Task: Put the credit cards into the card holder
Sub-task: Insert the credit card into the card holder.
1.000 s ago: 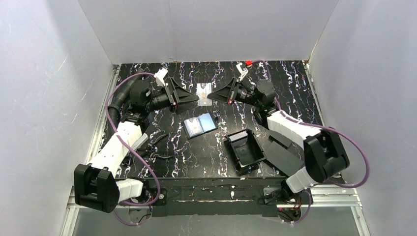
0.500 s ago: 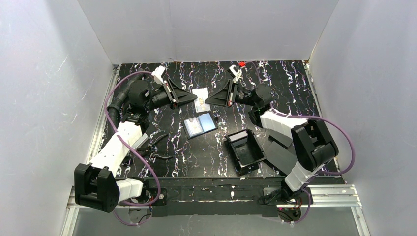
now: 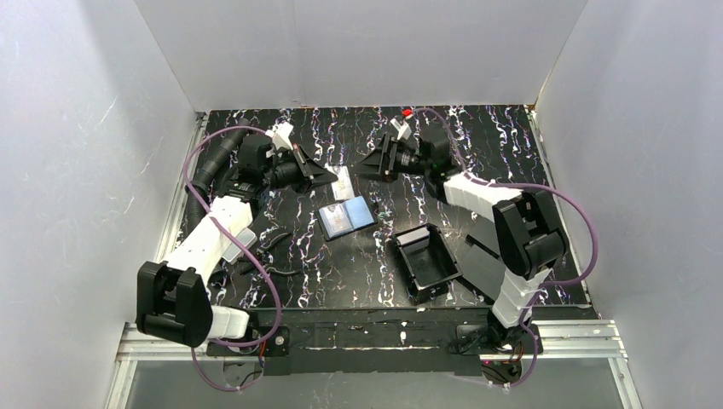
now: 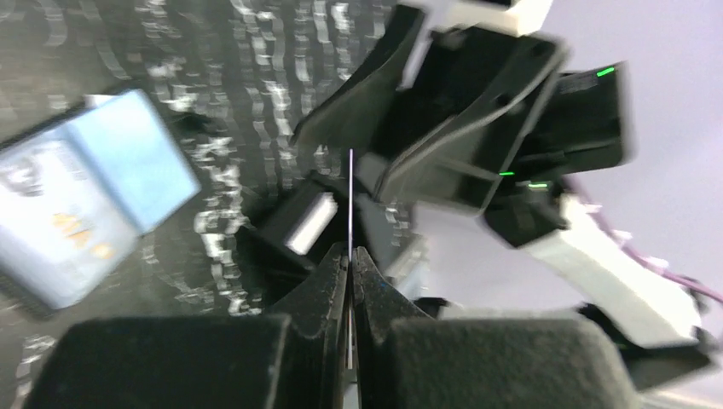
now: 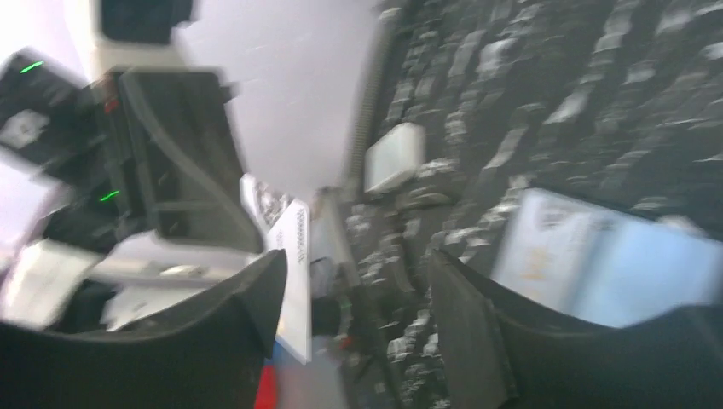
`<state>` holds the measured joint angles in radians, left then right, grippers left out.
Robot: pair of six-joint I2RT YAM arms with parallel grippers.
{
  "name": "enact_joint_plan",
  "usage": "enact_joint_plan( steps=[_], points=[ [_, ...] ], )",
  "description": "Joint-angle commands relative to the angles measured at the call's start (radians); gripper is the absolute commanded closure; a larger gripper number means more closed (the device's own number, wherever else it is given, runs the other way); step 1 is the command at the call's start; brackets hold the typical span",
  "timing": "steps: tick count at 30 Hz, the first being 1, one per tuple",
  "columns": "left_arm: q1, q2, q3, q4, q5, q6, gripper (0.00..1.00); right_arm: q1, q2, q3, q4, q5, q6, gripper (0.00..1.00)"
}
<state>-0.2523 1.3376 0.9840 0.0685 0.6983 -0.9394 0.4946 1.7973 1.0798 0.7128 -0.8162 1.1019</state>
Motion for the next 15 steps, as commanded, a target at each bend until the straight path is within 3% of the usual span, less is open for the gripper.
enact_joint_plan(
  steps=[1,5,11,15],
  points=[
    [0.008,0.019,0.027,-0.323,-0.214,0.243,1.00,0.010,0.004,0.196,-0.731,0.281,-0.621,0.27],
    [0.012,0.098,0.016,-0.292,-0.200,0.219,1.00,0.016,0.092,0.253,-0.801,0.294,-0.685,0.33],
    [0.013,0.247,0.026,-0.206,-0.165,0.170,1.00,0.049,0.188,0.344,-0.882,0.290,-0.768,0.80],
    [0.013,0.323,0.025,-0.155,-0.135,0.149,1.00,0.054,0.226,0.357,-0.908,0.315,-0.792,0.95]
  ],
)
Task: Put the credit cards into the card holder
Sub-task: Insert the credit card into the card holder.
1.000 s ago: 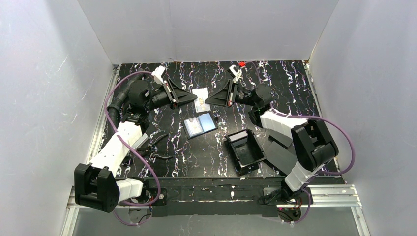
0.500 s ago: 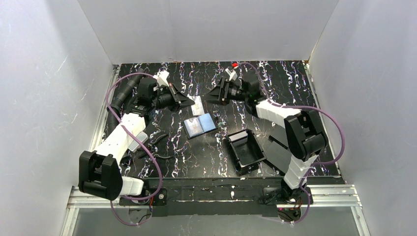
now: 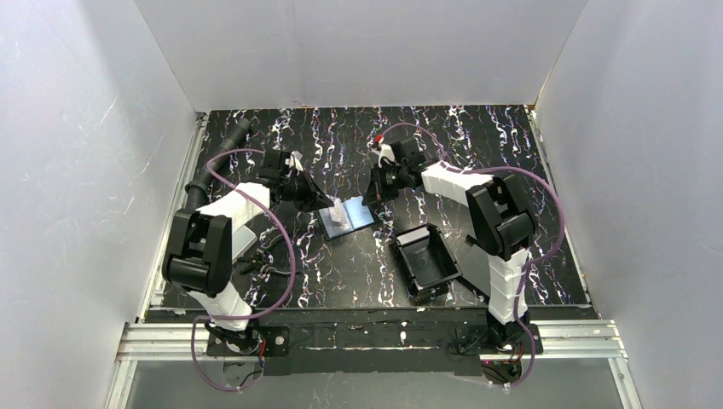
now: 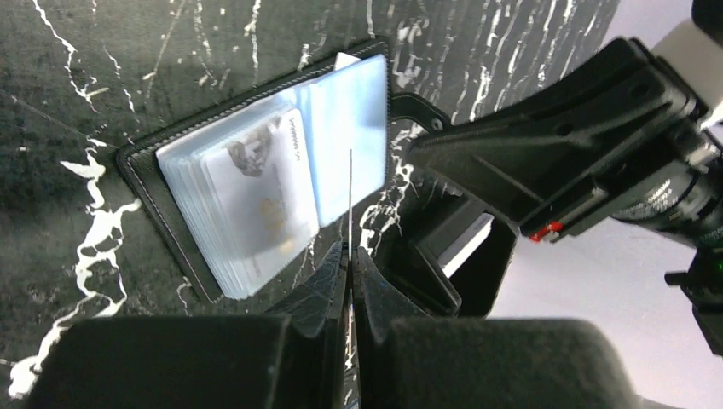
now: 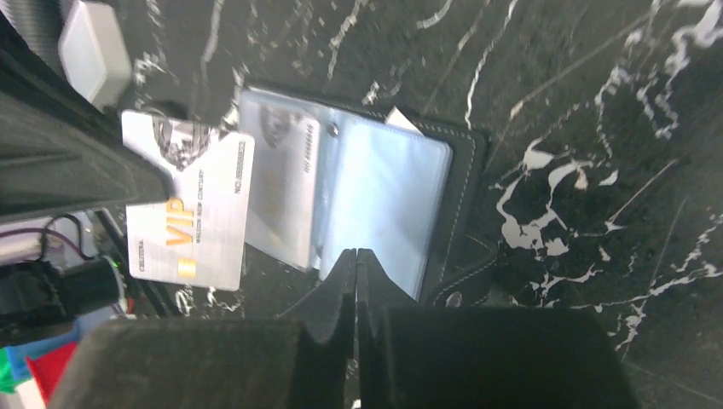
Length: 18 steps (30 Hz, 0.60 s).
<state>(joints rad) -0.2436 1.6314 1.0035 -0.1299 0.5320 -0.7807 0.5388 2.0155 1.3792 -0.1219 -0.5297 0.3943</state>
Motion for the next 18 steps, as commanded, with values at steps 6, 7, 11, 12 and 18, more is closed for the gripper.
enact_joint_plan(
  steps=[6,7,11,12,18],
  points=[
    [0.002,0.105,0.006,0.070,0.077,0.018,1.00,0.010,0.040,0.046,-0.071,0.059,-0.099,0.99],
    [0.001,0.110,0.005,0.077,0.079,0.022,1.00,0.010,0.040,0.041,-0.067,0.069,-0.101,0.99],
    [0.000,0.124,0.009,0.078,0.077,0.045,1.00,0.010,0.048,0.041,-0.070,0.097,-0.110,0.99],
    [0.000,0.130,0.010,0.079,0.076,0.046,1.00,0.010,0.053,0.045,-0.075,0.097,-0.111,0.99],
    [-0.003,0.167,-0.006,0.147,0.093,0.028,1.00,0.009,0.072,0.050,-0.086,0.130,-0.114,0.99]
  ],
)
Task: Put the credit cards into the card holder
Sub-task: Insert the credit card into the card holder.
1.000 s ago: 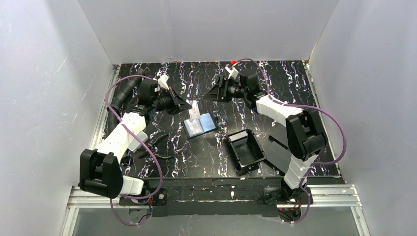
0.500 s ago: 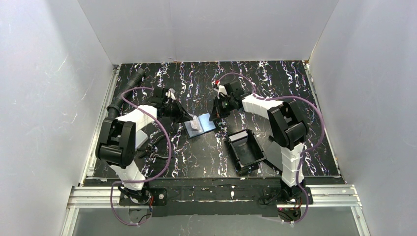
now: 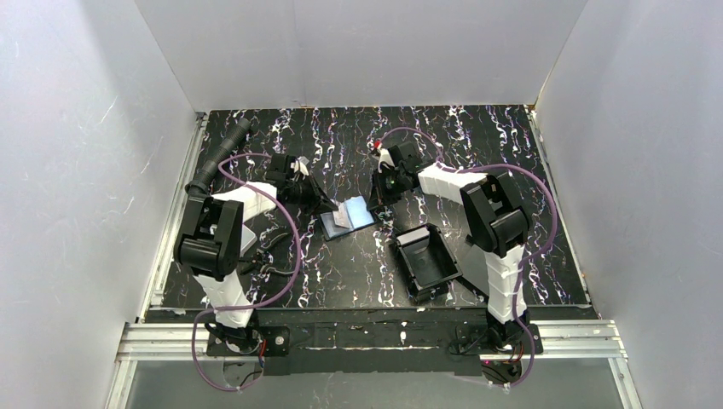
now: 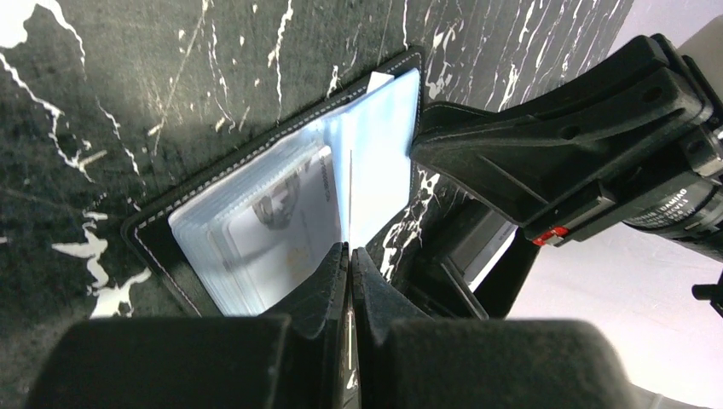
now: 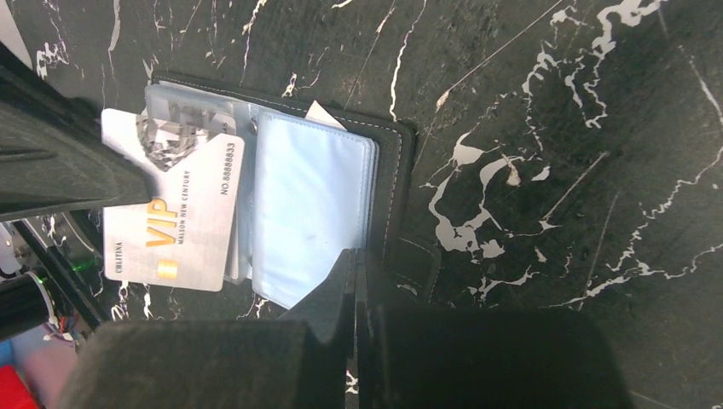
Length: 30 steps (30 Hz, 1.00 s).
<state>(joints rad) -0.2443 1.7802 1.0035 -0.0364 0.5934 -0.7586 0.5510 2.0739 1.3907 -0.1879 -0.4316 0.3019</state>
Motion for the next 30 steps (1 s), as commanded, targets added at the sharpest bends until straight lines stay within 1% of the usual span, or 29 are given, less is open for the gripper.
enact_joint_plan(
  steps=[1,16,20,30],
  points=[
    [-0.003,0.023,-0.007,0.065,0.034,0.003,1.00,-0.002,0.017,0.041,-0.023,0.030,-0.023,0.99],
    [-0.005,0.055,-0.016,0.088,0.033,-0.013,1.00,-0.003,0.021,0.038,-0.015,0.022,-0.021,0.99],
    [-0.006,0.038,-0.026,0.067,0.013,-0.016,1.00,-0.002,0.016,0.035,-0.017,0.025,-0.024,0.99],
    [-0.005,0.033,-0.050,0.073,0.024,-0.022,1.00,-0.002,0.013,0.035,-0.016,0.020,-0.026,0.99]
  ],
)
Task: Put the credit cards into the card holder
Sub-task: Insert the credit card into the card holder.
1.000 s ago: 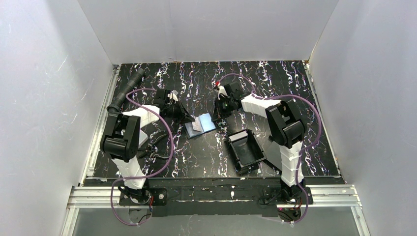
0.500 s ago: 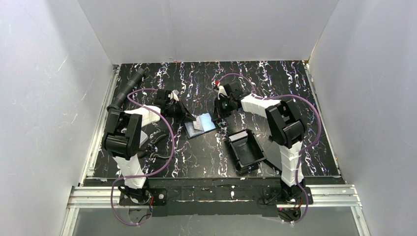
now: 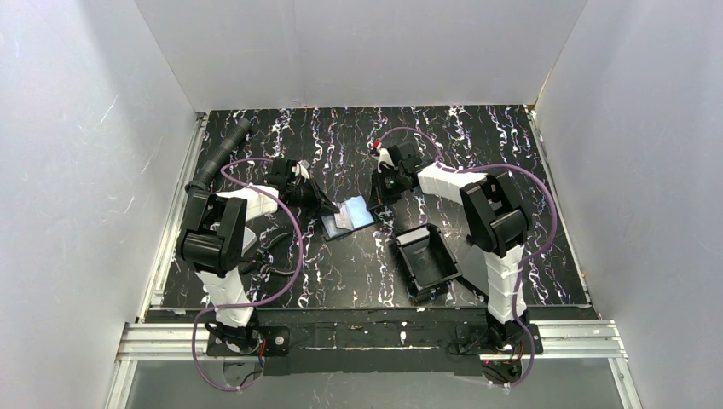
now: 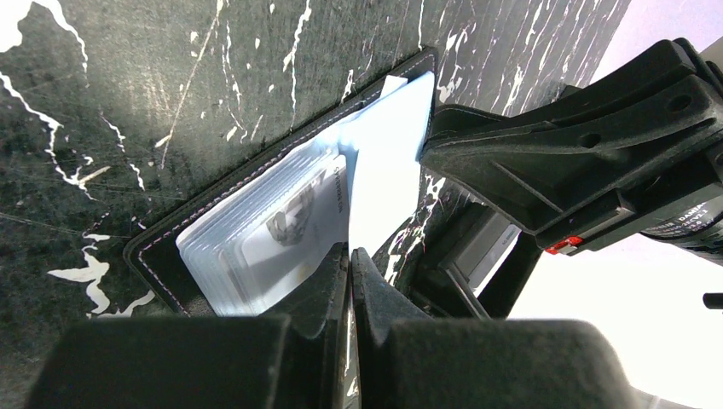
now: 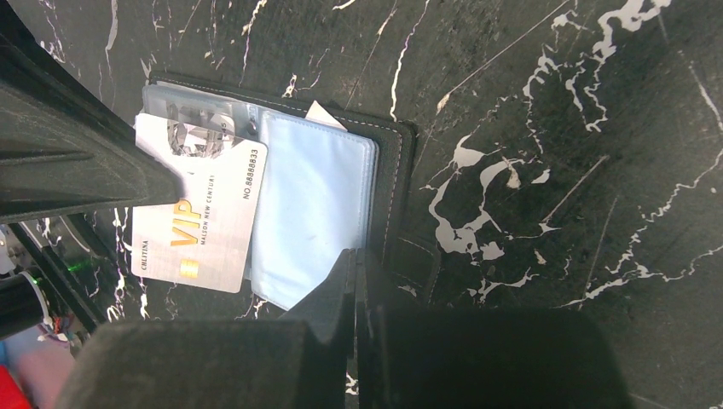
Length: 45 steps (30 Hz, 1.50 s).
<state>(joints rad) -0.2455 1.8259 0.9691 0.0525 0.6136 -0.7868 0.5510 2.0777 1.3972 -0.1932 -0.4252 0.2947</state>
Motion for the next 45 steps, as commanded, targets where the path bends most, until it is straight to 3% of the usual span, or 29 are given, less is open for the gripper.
enact_joint_plan(
  steps=[1,22,45],
  points=[
    [-0.004,-0.014,-0.016,-0.017,0.001,0.006,1.00,-0.002,0.009,0.027,-0.009,0.012,-0.019,0.99],
    [0.004,-0.059,-0.026,-0.094,-0.057,0.054,1.00,-0.002,0.005,0.026,-0.009,0.004,-0.021,0.99],
    [0.002,0.016,-0.035,0.086,0.013,0.028,1.00,-0.002,0.008,0.022,0.000,-0.013,-0.016,0.99]
  ],
)
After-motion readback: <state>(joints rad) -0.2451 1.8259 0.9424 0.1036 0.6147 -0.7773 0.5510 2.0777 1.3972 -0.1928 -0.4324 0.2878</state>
